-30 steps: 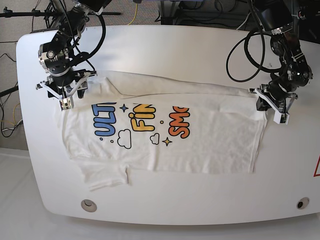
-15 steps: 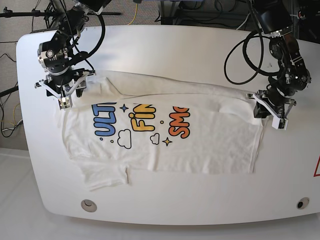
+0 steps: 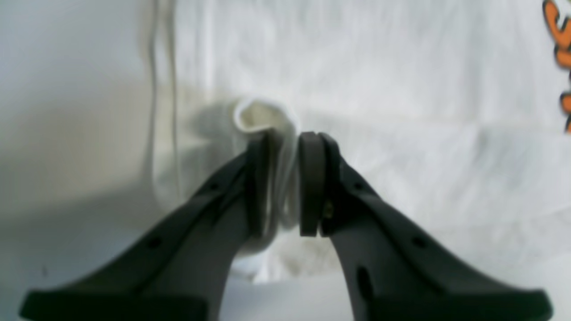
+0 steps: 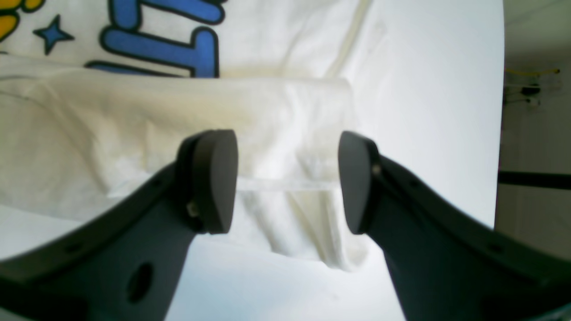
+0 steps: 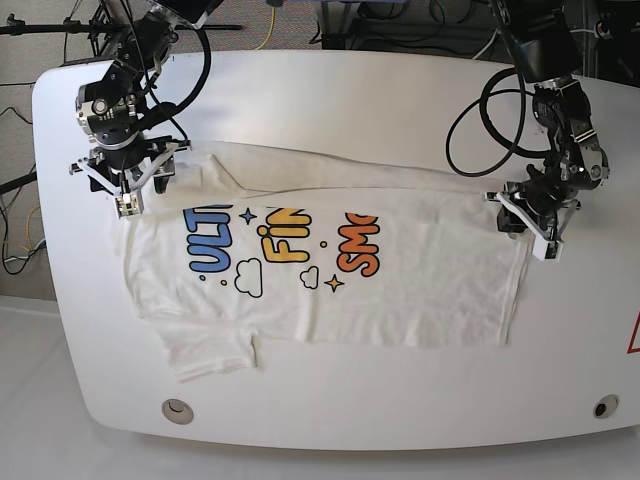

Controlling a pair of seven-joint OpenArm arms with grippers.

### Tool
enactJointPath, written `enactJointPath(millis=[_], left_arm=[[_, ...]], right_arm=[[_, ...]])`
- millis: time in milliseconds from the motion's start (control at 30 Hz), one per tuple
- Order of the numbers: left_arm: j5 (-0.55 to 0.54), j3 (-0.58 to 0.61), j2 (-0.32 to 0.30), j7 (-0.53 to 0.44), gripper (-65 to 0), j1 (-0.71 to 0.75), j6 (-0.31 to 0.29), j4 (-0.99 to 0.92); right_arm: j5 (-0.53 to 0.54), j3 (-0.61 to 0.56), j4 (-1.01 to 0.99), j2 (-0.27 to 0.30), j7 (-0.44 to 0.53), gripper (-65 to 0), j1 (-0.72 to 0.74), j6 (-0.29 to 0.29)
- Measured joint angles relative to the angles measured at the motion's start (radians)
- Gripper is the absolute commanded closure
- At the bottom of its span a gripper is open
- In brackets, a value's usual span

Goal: Fold the T-shirt properly
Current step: 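Hold the shirt edge with both grippers and adjust the grip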

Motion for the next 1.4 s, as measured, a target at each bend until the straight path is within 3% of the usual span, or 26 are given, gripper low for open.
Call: enactJointPath(millis=[733,1067,1267,1400], left_arm=[[0.011,-0.018,-0.02,0.023,-15.9,0.027,0.004,0.131],[0.08,-0.037,-0.068,0.003,-12.4,0.028,-0.001,0.091],[0.085,-0.044,-0.047,-0.079,-8.1,0.004,-0.003,0.043],[0.069,-0.04,-0.035,-0.091,-8.7,-0.006,-0.012,0.035]], right_arm=[[0.003,-0.008,-0.001,0.001,0.002,-33.5,0.002,-0.003],[0.003,-0.014,-0.001,0.001,0.002,-33.7,0.005,-0.003],[0.003,-0.013,-0.002,0.001,0.002,-34.1,0.006,-0.002],[0.003,-0.013,-0.003,0.001,0.002,-34.2,0.007,-0.003]])
